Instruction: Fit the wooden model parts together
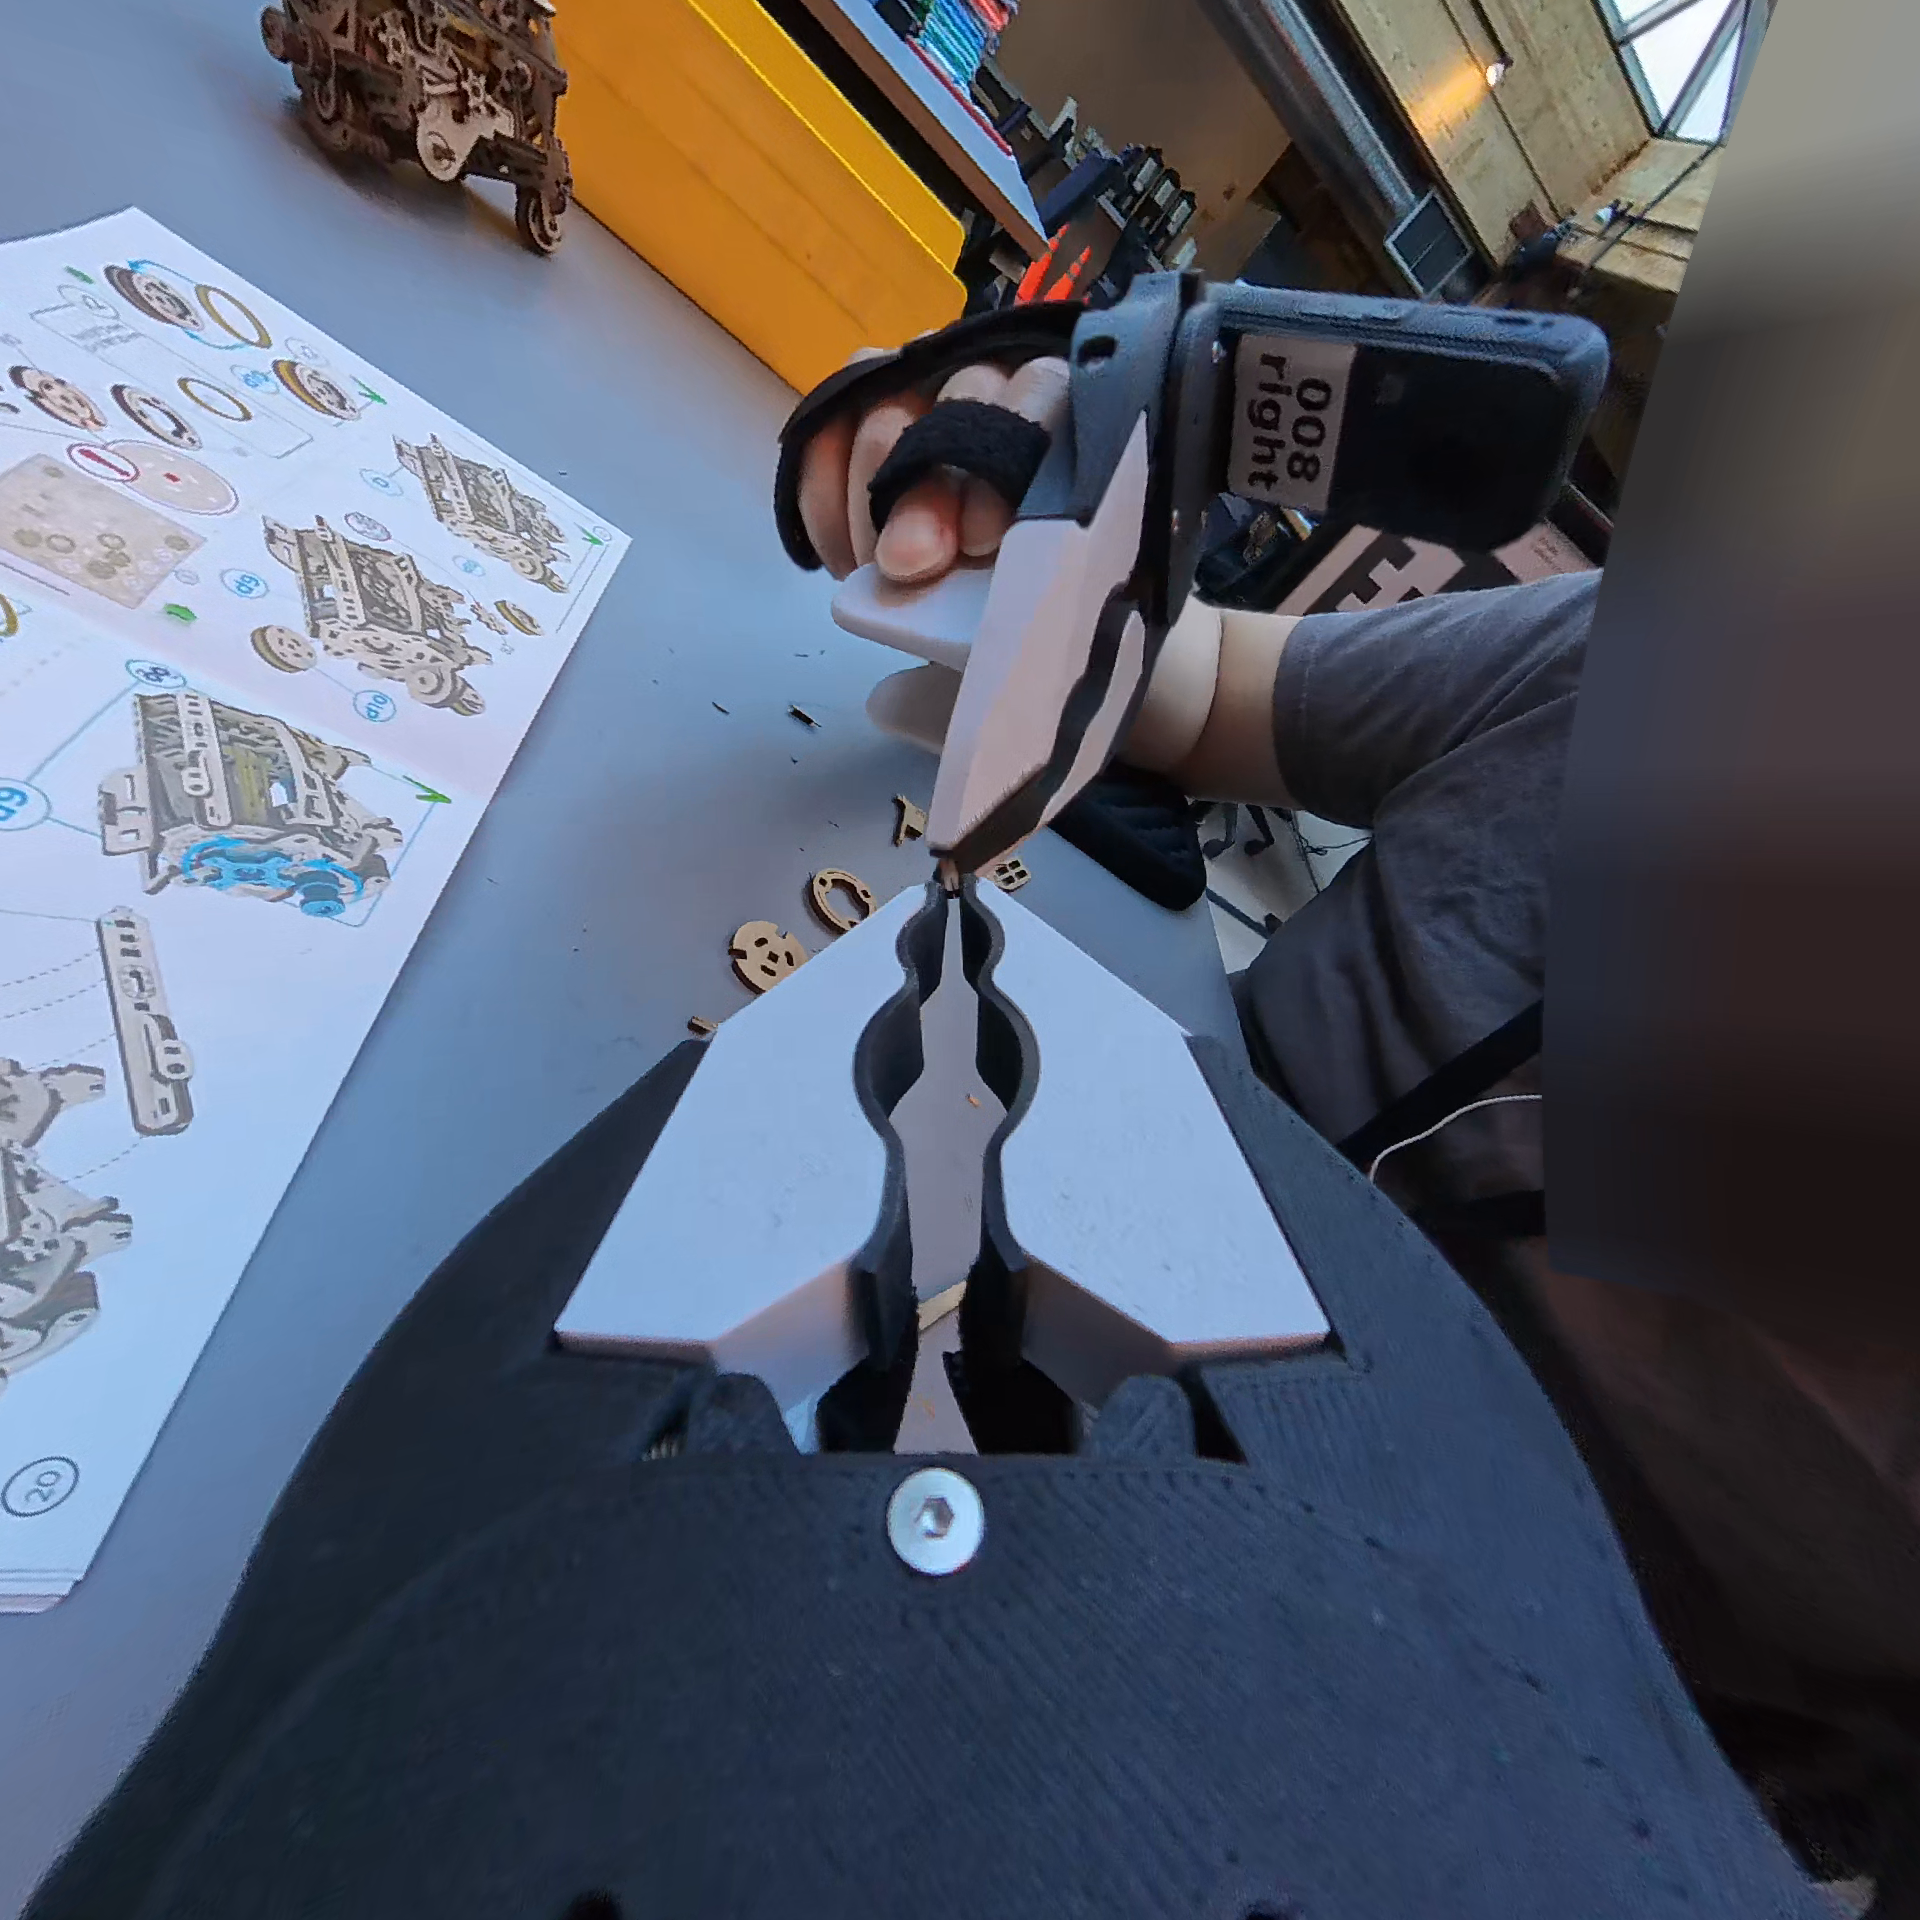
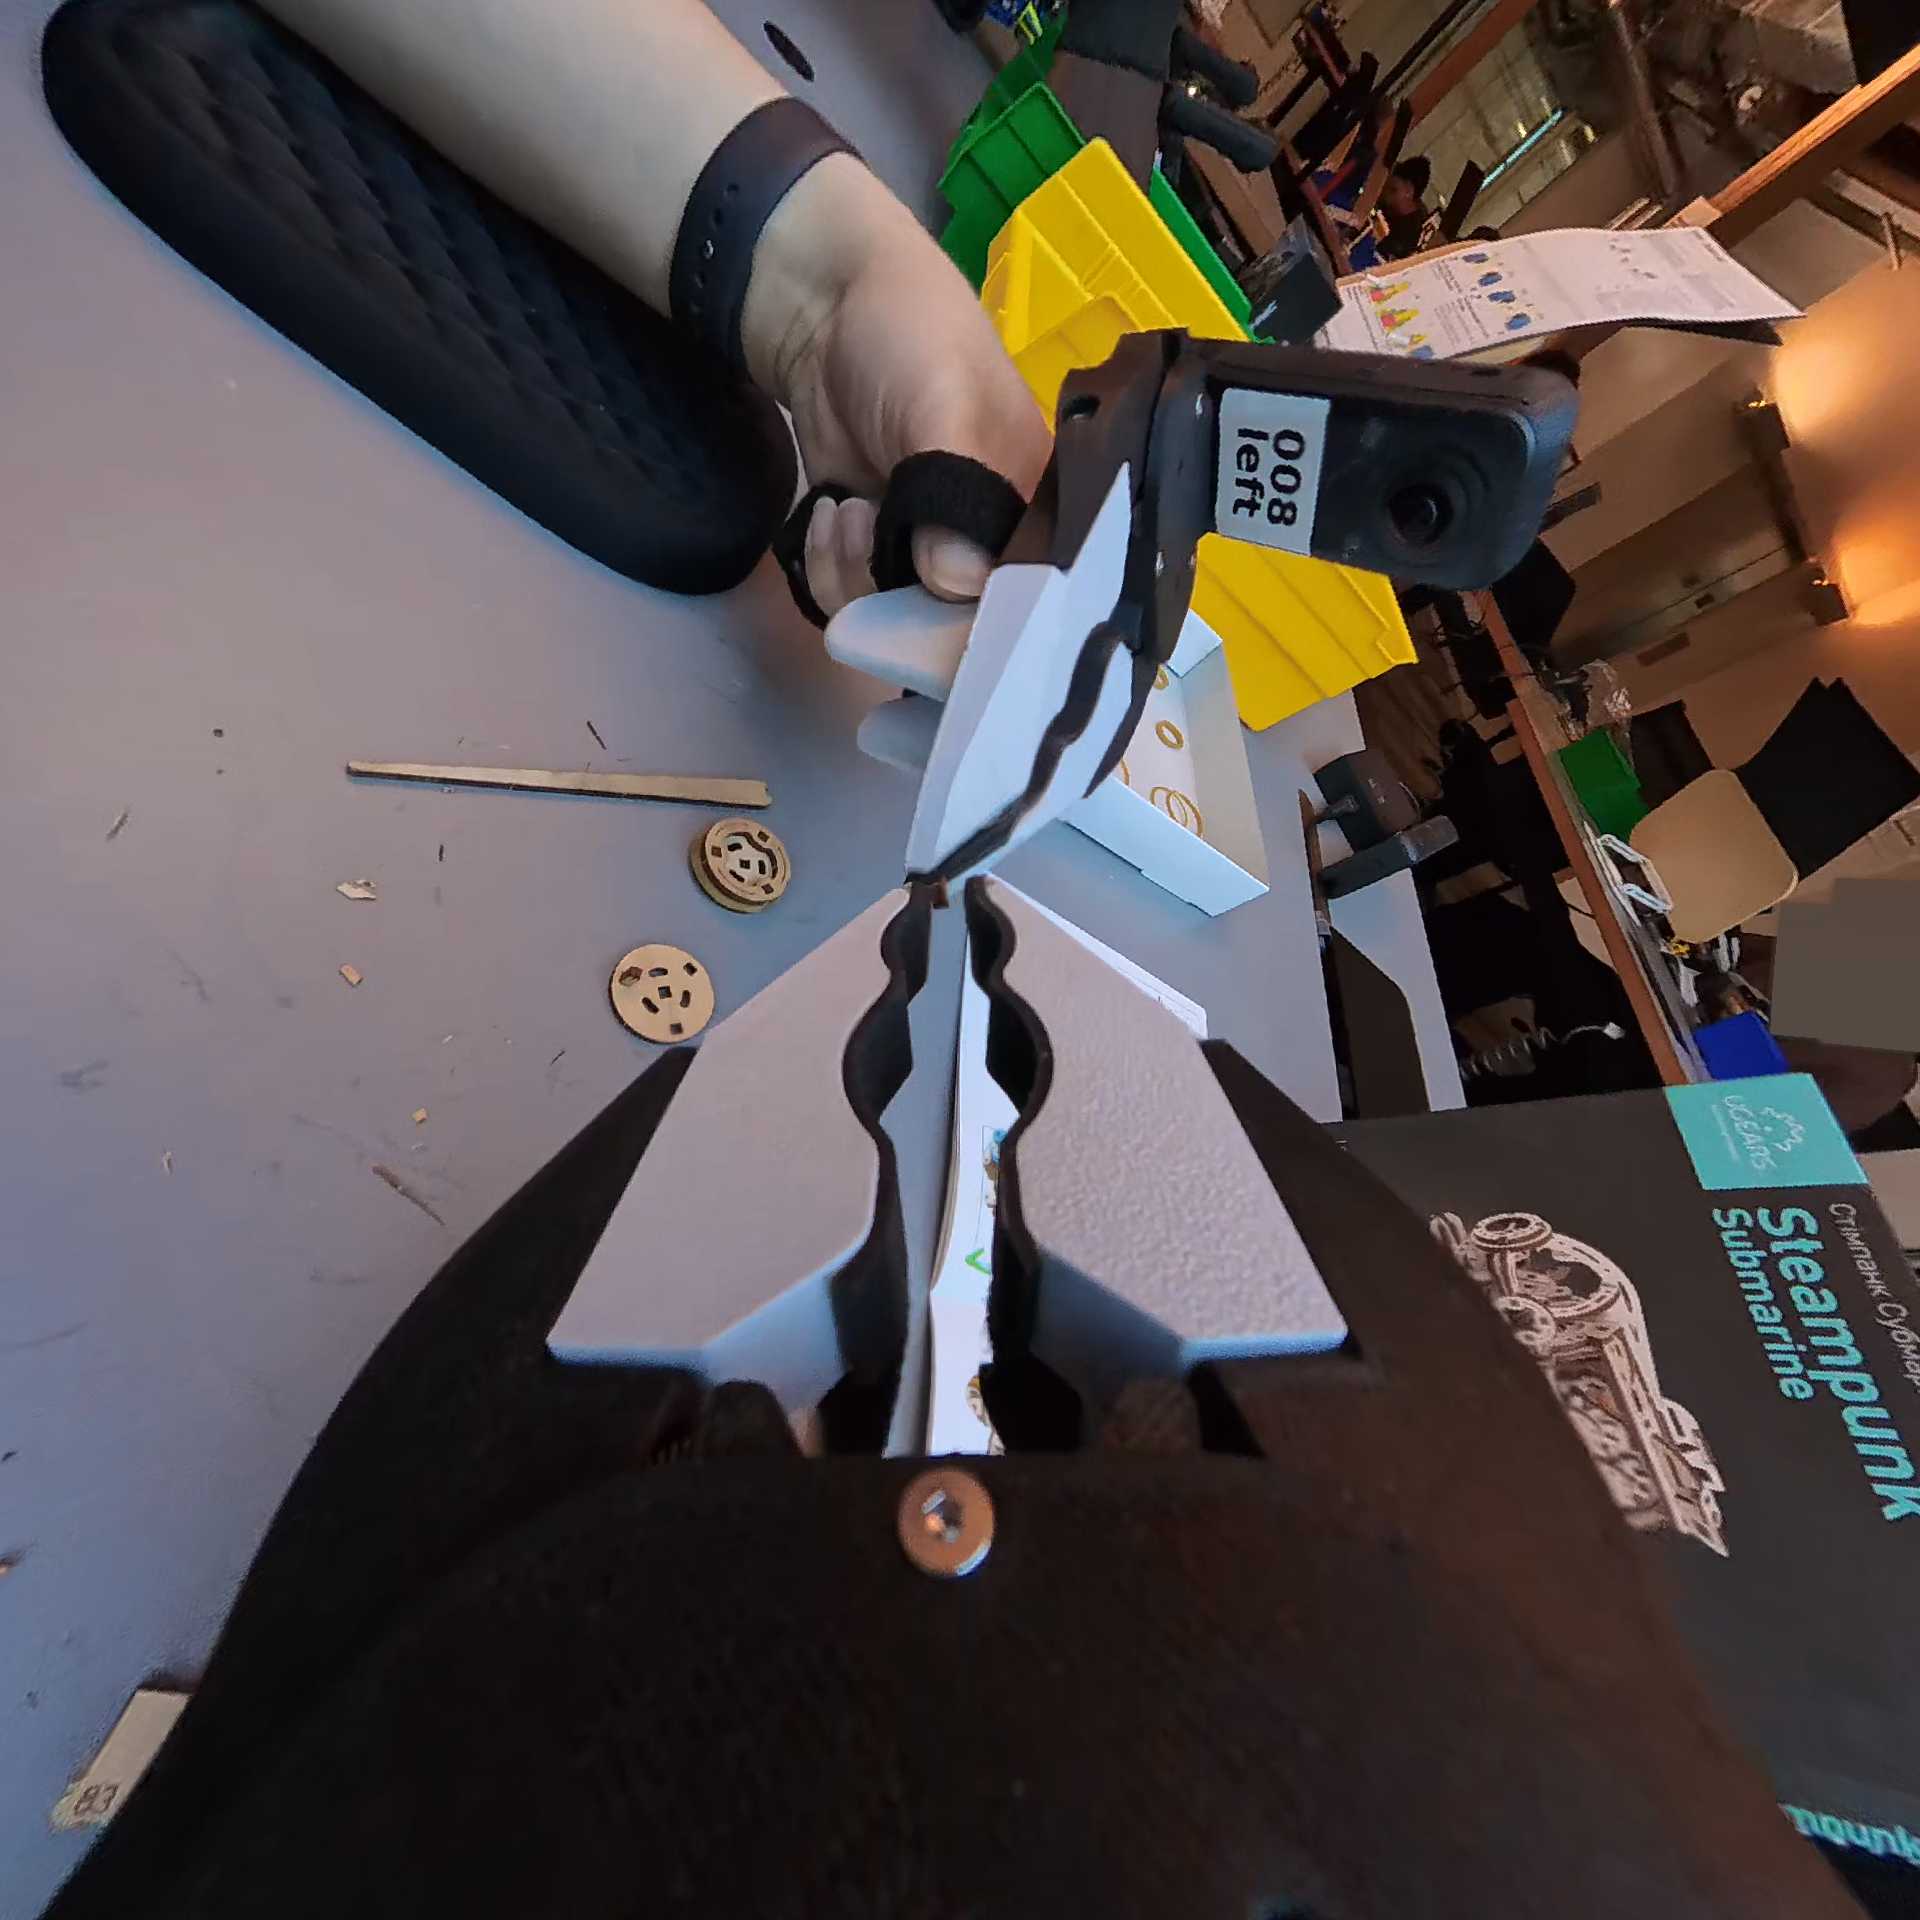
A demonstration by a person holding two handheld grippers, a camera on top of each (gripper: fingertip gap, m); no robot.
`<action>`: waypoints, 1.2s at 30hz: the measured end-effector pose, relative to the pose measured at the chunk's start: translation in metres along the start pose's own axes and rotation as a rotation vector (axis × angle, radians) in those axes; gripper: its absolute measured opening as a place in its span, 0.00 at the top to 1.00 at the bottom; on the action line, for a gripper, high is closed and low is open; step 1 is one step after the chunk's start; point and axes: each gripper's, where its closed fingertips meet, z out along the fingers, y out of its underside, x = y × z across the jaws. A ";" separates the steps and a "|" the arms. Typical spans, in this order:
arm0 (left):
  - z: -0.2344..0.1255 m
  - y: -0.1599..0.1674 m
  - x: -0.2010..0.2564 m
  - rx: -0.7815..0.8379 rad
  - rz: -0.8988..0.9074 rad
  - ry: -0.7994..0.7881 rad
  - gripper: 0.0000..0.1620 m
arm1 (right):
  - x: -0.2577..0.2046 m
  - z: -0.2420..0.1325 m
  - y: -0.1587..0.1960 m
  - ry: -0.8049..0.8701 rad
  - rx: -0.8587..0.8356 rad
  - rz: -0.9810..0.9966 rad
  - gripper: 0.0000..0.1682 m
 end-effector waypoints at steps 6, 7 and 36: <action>-0.003 -0.004 0.006 0.029 0.175 -0.003 1.00 | 0.011 -0.011 -0.003 0.000 0.095 0.132 0.94; -0.003 -0.005 0.007 0.037 0.235 -0.015 1.00 | 0.013 -0.013 -0.002 -0.004 0.116 0.170 0.94; -0.007 -0.015 0.050 0.244 0.846 -0.024 1.00 | 0.015 -0.024 -0.032 -0.166 0.368 0.498 0.91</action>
